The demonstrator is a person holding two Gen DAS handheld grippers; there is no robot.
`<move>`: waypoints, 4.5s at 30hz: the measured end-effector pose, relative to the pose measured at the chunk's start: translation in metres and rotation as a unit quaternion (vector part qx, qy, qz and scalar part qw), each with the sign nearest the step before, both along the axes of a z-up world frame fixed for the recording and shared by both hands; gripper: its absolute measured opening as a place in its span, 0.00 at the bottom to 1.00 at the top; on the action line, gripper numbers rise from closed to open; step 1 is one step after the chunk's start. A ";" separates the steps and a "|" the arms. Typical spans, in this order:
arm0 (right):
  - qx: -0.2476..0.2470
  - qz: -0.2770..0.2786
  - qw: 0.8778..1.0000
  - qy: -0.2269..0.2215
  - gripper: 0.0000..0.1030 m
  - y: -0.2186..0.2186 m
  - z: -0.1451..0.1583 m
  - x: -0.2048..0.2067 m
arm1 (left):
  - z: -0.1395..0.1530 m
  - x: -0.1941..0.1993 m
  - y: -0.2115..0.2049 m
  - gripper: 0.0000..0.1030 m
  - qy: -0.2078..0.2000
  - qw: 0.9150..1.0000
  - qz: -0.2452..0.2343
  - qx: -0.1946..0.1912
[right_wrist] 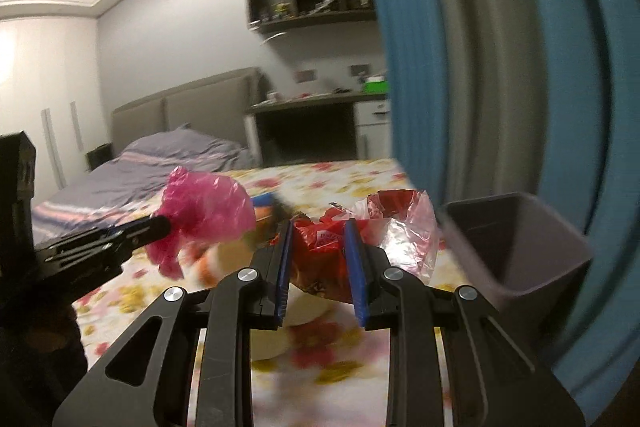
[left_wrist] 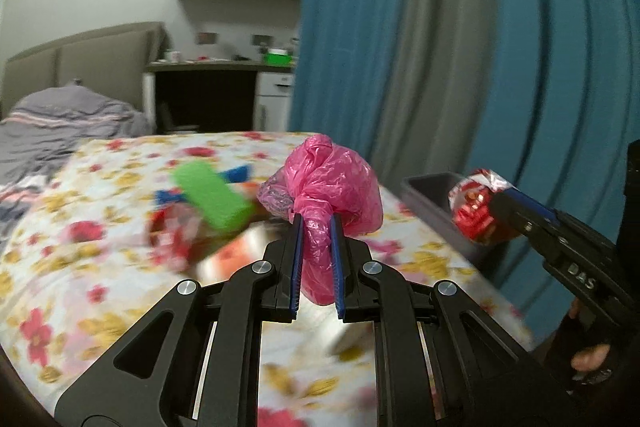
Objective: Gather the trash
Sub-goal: 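Carry the pink bag in the left tool and red bag in the right tool to the grey bin, then open both tools over the grey bin to drop the bags, then move both tools back to the pile and grasp a grid-pattern cup with the left tool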
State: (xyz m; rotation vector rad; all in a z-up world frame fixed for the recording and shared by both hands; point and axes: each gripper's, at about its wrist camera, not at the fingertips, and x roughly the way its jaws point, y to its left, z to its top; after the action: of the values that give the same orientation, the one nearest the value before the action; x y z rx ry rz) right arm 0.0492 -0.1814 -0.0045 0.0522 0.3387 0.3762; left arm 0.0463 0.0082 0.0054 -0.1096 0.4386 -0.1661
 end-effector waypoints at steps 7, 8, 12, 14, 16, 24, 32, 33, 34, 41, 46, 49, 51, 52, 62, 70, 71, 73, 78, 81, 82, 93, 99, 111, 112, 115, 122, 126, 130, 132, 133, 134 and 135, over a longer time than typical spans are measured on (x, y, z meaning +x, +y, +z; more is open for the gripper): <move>-0.003 -0.069 0.998 -0.008 0.26 -0.060 0.004 0.024 | 0.010 0.048 -0.075 0.12 -0.001 0.998 -0.060 0.002; -0.003 -0.077 0.997 -0.008 0.26 -0.068 0.004 0.028 | 0.010 0.053 -0.081 0.12 -0.001 0.998 -0.065 0.002; 0.002 -0.107 0.994 -0.005 0.26 -0.097 0.000 0.042 | 0.010 0.086 -0.122 0.12 0.002 0.996 -0.086 0.003; 0.003 -0.119 0.993 -0.003 0.26 -0.106 -0.002 0.048 | 0.007 0.102 -0.140 0.12 0.007 0.996 -0.094 0.003; 0.006 -0.127 0.992 0.002 0.26 -0.117 -0.005 0.056 | 0.004 0.114 -0.154 0.12 0.012 0.995 -0.102 0.002; 0.011 -0.142 0.990 0.021 0.26 -0.143 -0.017 0.090 | -0.013 0.160 -0.189 0.12 0.045 0.992 -0.118 -0.013; 0.014 -0.147 0.988 0.033 0.25 -0.151 -0.025 0.106 | -0.028 0.190 -0.209 0.12 0.064 0.990 -0.124 -0.011; 0.015 -0.148 0.988 0.036 0.26 -0.153 -0.026 0.109 | -0.030 0.194 -0.211 0.12 0.067 0.990 -0.126 -0.012; 0.016 -0.149 0.988 0.038 0.25 -0.154 -0.028 0.110 | -0.031 0.193 -0.212 0.12 0.069 0.990 -0.126 -0.013; 0.020 -0.150 0.987 0.050 0.26 -0.161 -0.029 0.128 | -0.039 0.206 -0.225 0.12 0.078 0.988 -0.133 -0.013; 0.020 -0.148 0.987 0.058 0.26 -0.163 -0.035 0.132 | -0.044 0.214 -0.229 0.12 0.085 0.987 -0.136 -0.019; 0.020 -0.147 0.987 0.061 0.26 -0.165 -0.036 0.133 | -0.045 0.217 -0.231 0.12 0.088 0.986 -0.137 -0.022; 0.020 -0.147 0.987 0.063 0.26 -0.166 -0.037 0.134 | -0.045 0.220 -0.231 0.12 0.088 0.986 -0.137 -0.023; 0.021 -0.148 0.987 0.064 0.26 -0.167 -0.038 0.135 | -0.045 0.221 -0.231 0.12 0.089 0.986 -0.138 -0.025; 0.022 -0.156 0.985 0.065 0.27 -0.167 -0.041 0.137 | -0.045 0.229 -0.234 0.15 0.094 0.985 -0.138 -0.037; 0.029 -0.176 0.982 0.064 0.40 -0.174 -0.041 0.126 | -0.040 0.220 -0.214 0.84 0.074 0.991 -0.092 -0.057; 0.030 -0.177 0.982 0.063 0.44 -0.174 -0.041 0.123 | -0.038 0.217 -0.211 0.86 0.072 0.992 -0.088 -0.060; 0.031 -0.179 0.982 0.056 0.57 -0.172 -0.039 0.118 | -0.036 0.210 -0.206 0.88 0.068 0.993 -0.081 -0.056; 0.021 -0.185 0.982 0.043 0.69 -0.162 -0.034 0.106 | -0.032 0.188 -0.192 0.89 0.053 0.996 -0.057 -0.037; 0.021 -0.182 0.982 0.041 0.72 -0.156 -0.032 0.099 | -0.029 0.173 -0.176 0.90 0.050 0.997 -0.039 -0.036; 0.020 -0.180 0.983 0.040 0.72 -0.153 -0.031 0.096 | -0.029 0.168 -0.171 0.90 0.049 0.998 -0.034 -0.035; 0.017 -0.123 0.991 0.039 0.72 -0.099 -0.025 0.065 | -0.029 0.088 -0.091 0.90 0.027 1.000 0.011 -0.011; 0.008 -0.082 0.996 0.038 0.72 -0.056 -0.029 0.047 | -0.040 0.034 -0.038 0.90 0.024 0.998 0.055 0.014; -0.002 -0.037 0.997 0.062 0.72 0.006 -0.045 0.023 | -0.078 -0.005 0.006 0.86 0.071 0.995 0.062 0.015; -0.003 -0.035 0.997 0.063 0.72 0.009 -0.046 0.022 | -0.081 -0.003 0.003 0.85 0.075 0.995 0.057 0.019; -0.008 -0.033 0.997 0.063 0.72 0.011 -0.045 0.020 | -0.091 0.005 -0.001 0.74 0.095 0.994 0.048 0.019; -0.010 -0.031 0.997 0.073 0.72 0.016 -0.052 0.024 | -0.101 0.022 -0.007 0.47 0.126 0.991 0.033 0.024; -0.011 -0.025 0.996 0.085 0.72 0.020 -0.059 0.028 | -0.110 0.030 -0.008 0.24 0.151 0.988 0.024 0.021; -0.014 -0.022 0.996 0.090 0.72 0.021 -0.063 0.030 | -0.111 0.030 -0.003 0.11 0.154 0.988 0.027 0.017; -0.013 -0.023 0.995 0.091 0.72 0.020 -0.064 0.033 | -0.111 0.030 0.000 0.02 0.154 0.988 0.027 0.011; -0.013 -0.024 0.995 0.092 0.72 0.020 -0.064 0.034 | -0.111 0.029 0.001 0.02 0.153 0.988 0.025 0.009; -0.013 -0.026 0.995 0.092 0.72 0.019 -0.064 0.035 | -0.110 0.028 0.001 0.02 0.152 0.988 0.025 0.010; -0.012 -0.028 0.995 0.093 0.70 0.019 -0.065 0.037 | -0.109 0.026 0.002 0.02 0.147 0.989 0.024 0.010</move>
State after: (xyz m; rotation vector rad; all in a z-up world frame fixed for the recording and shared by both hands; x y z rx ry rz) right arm 0.0865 -0.1626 -0.0693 0.0725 0.5252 0.3130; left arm 0.0719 0.0098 -0.1033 -0.1256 0.7313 -0.0986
